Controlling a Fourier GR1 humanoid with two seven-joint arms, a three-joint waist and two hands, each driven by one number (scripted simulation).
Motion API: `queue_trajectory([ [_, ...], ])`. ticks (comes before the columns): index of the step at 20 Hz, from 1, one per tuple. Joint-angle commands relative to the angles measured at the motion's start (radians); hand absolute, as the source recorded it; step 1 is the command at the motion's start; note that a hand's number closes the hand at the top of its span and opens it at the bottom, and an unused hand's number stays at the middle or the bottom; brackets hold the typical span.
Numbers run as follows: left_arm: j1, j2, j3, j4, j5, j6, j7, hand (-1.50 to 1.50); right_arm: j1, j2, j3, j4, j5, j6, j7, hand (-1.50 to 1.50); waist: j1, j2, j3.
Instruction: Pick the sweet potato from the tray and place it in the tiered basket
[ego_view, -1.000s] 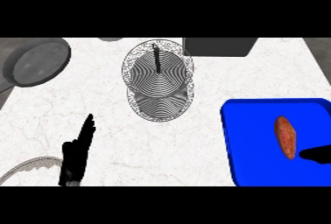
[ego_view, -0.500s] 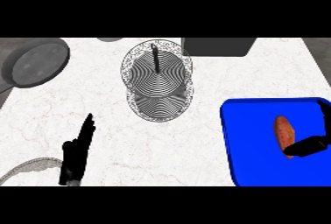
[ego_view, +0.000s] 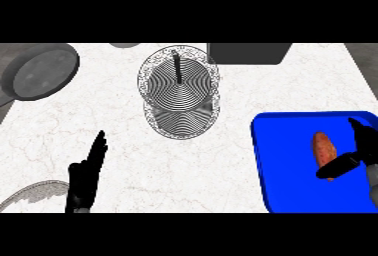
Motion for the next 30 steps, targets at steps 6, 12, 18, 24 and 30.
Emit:
queue_trajectory([
  [6,0.006,-0.037,-0.001,0.051,-0.034,0.005,-0.036,0.0,-0.091,0.077,-0.045,0.2,0.017,0.124,-0.001,-1.5,0.002,0.001,0.0],
  [12,-0.02,-0.026,0.037,0.026,-0.032,-0.013,-0.001,0.0,-0.066,0.104,-0.106,0.237,0.059,0.151,-0.05,-1.5,-0.001,0.0,0.0],
  [18,-0.007,-0.015,0.051,0.005,-0.034,-0.045,-0.002,0.0,-0.092,0.155,-0.143,0.211,0.051,0.224,0.027,-1.5,-0.002,0.0,0.0],
  [24,0.042,-0.034,0.05,-0.026,-0.047,-0.041,-0.023,0.0,-0.088,0.208,-0.173,0.37,0.112,0.176,-0.111,-1.5,0.003,0.0,0.001],
  [30,0.019,-0.052,0.044,-0.046,-0.067,-0.047,0.052,0.0,-0.105,0.256,-0.195,0.505,0.203,0.129,-0.215,1.5,0.004,0.001,0.001],
])
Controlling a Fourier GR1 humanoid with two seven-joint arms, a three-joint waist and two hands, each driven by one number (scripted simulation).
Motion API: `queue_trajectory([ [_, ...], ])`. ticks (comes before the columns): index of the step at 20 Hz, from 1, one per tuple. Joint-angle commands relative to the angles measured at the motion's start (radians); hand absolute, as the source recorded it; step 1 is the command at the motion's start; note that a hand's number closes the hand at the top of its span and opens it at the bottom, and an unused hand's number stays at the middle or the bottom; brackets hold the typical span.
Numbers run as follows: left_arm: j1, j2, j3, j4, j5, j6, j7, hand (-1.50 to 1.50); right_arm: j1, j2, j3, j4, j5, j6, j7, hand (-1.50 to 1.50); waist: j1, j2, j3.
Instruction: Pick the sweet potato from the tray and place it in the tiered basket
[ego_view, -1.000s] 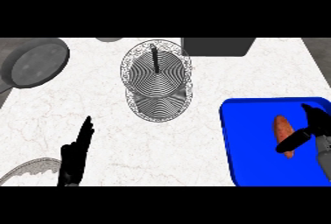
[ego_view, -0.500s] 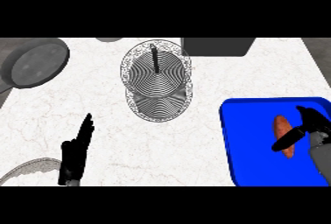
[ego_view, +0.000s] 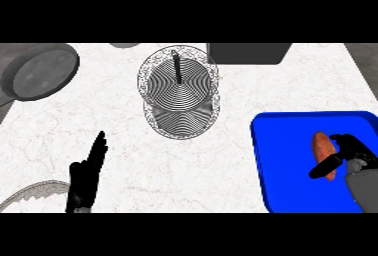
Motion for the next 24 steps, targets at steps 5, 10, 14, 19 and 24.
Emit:
queue_trajectory([
  [5,-0.026,0.008,0.032,-0.029,-0.01,-0.027,0.057,0.0,-0.029,0.024,-0.06,0.122,0.093,-0.023,-0.149,1.5,0.001,0.0,0.0],
  [10,0.062,0.006,0.033,-0.004,-0.004,-0.039,-0.066,0.0,-0.017,0.031,0.015,0.117,0.175,-0.062,-0.221,1.5,0.005,0.001,0.0],
  [14,-0.023,-0.023,0.021,0.001,-0.033,-0.002,0.005,0.0,-0.029,0.133,0.096,0.009,0.271,-0.137,-0.105,1.5,-0.001,-0.001,0.0],
  [19,0.01,-0.02,0.006,-0.006,-0.034,-0.014,-0.004,0.0,0.017,0.427,0.392,-0.181,0.469,-0.204,0.156,1.5,0.015,-0.015,-0.004],
  [24,0.006,0.013,0.035,-0.034,-0.003,-0.044,0.034,0.0,0.099,0.463,0.606,-0.386,0.59,-0.337,0.415,1.5,-0.007,-0.014,-0.001],
])
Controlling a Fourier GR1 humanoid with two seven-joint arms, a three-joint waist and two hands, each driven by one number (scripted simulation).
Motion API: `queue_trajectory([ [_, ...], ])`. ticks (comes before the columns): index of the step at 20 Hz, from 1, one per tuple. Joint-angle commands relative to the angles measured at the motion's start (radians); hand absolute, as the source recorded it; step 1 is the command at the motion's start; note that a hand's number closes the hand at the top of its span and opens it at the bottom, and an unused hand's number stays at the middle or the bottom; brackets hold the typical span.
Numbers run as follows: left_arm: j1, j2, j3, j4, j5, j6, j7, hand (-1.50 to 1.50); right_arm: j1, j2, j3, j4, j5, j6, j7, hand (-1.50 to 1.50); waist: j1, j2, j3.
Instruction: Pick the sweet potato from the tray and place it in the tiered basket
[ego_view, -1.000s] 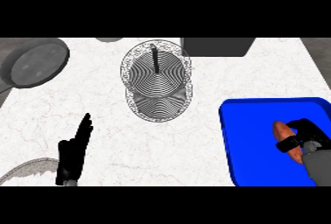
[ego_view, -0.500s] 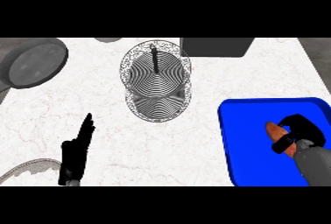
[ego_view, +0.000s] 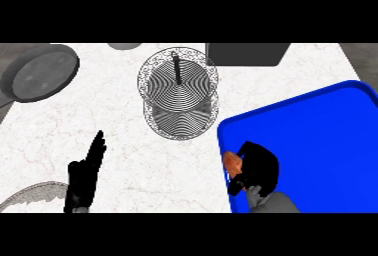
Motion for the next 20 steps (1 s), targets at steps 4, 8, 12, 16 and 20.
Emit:
queue_trajectory([
  [4,0.005,0.003,0.02,0.016,0.009,0.005,0.007,0.0,0.01,0.079,0.186,-0.31,0.16,-0.173,0.311,1.5,-0.021,-0.005,0.005],
  [8,0.019,-0.004,0.016,0.006,-0.001,0.019,-0.012,0.0,-0.034,0.08,0.202,-0.484,0.279,-0.144,0.374,1.5,-0.029,-0.011,0.004],
  [12,-0.002,-0.006,0.018,0.025,0.005,0.011,0.0,0.0,-0.117,0.08,0.232,-0.628,0.466,0.003,0.401,1.5,-0.034,-0.007,0.002],
  [16,-0.015,0.009,0.019,0.016,0.012,-0.011,0.003,0.0,-0.168,0.08,0.246,-0.684,0.546,0.156,0.404,1.5,-0.024,-0.003,0.001],
  [20,0.005,-0.009,0.005,-0.002,0.003,0.005,0.001,0.0,-0.182,0.08,0.245,-0.717,0.573,0.219,0.405,1.5,-0.011,-0.002,0.002],
])
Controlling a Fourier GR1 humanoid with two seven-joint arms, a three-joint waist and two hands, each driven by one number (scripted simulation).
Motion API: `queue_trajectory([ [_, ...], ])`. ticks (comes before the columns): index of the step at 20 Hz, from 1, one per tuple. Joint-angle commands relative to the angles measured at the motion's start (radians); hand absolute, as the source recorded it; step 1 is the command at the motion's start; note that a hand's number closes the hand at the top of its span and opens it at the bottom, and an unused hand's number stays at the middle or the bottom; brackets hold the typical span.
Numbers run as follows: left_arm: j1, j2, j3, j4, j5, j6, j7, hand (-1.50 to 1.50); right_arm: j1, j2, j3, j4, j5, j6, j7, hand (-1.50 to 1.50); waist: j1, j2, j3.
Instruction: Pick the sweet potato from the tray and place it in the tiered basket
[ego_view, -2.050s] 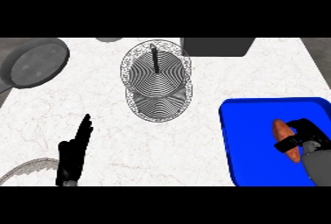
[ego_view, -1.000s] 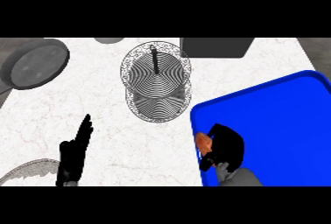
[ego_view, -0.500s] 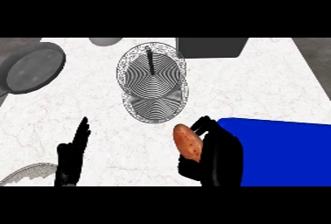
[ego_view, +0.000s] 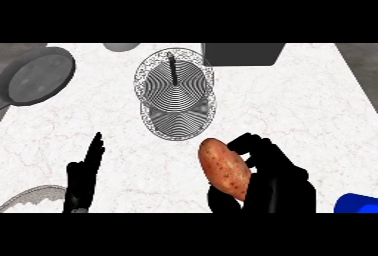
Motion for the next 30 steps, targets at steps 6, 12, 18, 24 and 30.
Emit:
queue_trajectory([
  [6,-0.036,0.002,-0.011,-0.002,-0.009,-0.01,0.01,0.0,-0.18,0.016,-0.101,-0.016,-0.021,0.204,0.245,1.5,0.031,0.012,0.0],
  [12,-0.013,0.002,-0.024,-0.005,-0.012,-0.022,-0.007,0.0,-0.338,0.016,-0.295,0.118,-0.105,0.188,0.245,1.5,0.063,0.021,0.002],
  [18,-0.05,-0.011,-0.022,0.001,-0.022,-0.001,0.015,0.0,-0.499,0.016,-0.368,0.279,-0.226,0.208,0.245,1.5,0.062,0.019,0.003],
  [24,-0.052,0.0,-0.021,0.015,-0.006,-0.039,0.006,0.0,-0.646,0.017,-0.423,0.538,-0.31,0.133,0.216,1.5,0.069,0.024,0.003],
  [30,-0.07,-0.015,-0.024,0.014,-0.016,-0.022,0.01,0.0,-0.717,0.017,-0.446,0.739,-0.352,0.029,0.211,1.5,0.068,0.026,0.004],
])
